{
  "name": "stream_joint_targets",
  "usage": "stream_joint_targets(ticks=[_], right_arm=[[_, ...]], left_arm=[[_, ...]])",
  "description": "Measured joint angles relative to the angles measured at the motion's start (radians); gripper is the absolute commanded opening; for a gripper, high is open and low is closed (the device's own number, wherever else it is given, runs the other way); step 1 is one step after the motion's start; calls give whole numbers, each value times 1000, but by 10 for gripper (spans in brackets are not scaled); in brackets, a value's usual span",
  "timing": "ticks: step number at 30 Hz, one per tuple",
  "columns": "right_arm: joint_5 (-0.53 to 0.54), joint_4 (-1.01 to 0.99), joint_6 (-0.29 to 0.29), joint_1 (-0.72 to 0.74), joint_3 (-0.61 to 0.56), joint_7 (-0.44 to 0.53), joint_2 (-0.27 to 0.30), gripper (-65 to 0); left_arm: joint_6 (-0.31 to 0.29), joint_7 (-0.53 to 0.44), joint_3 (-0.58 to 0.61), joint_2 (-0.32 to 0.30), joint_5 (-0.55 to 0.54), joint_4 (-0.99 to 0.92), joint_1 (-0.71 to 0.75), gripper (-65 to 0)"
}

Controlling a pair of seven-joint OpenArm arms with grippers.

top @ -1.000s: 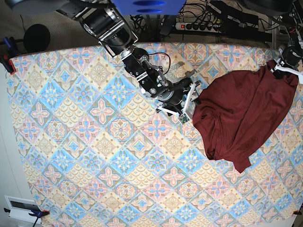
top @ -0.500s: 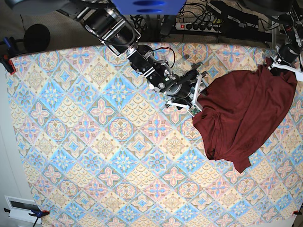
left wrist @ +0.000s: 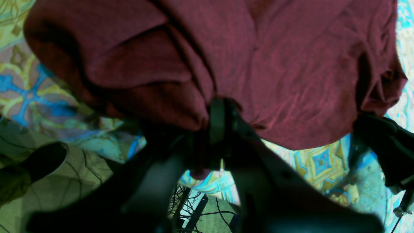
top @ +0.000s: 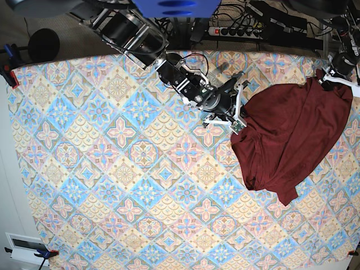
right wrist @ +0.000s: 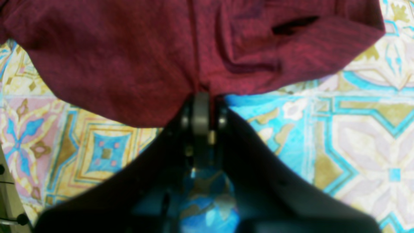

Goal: Layout the t-shirt on the table in an organized manner, then fold the t-shirt properly
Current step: 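Reach the right gripper to the shirt's loose edge and grasp it, then pull the shirt edge with the right gripper away from the left gripper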

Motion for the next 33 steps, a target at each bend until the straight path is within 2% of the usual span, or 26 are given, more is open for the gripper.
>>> stream_joint_targets(ticks=[6, 10, 13, 18, 22, 27, 29, 33], right_arm=[[-1, 107, 0, -14, 137, -21, 12, -650], [2, 217, 4, -8, 197, -87, 16, -650], [12, 278, 11, -27, 245, -92, 58, -650], [4, 374, -2, -128, 352, -108, 184, -650], [108, 472, 7, -189, 420, -102, 266, -650], [175, 572, -3, -283, 546, -97, 372, -650], [185, 614, 2, -333, 590, -100, 397, -650], [187, 682, 10, -415, 687, -103, 392, -650]], left_arm=[[2, -3, 96, -1, 4, 1, -21, -650], [-3, -7, 177, -2, 0, 5, -58, -650], [2, -8, 230, -6, 2, 5, -69, -650], [3, -6, 288, -2, 5, 14, -74, -650], [2, -8, 351, -9, 8, 99, -71, -650], [-1, -6, 417, -12, 5, 131, -77, -650], [1, -4, 433, -14, 9, 131, -73, -650], [1, -4, 465, -12, 1, 131, -71, -650]])
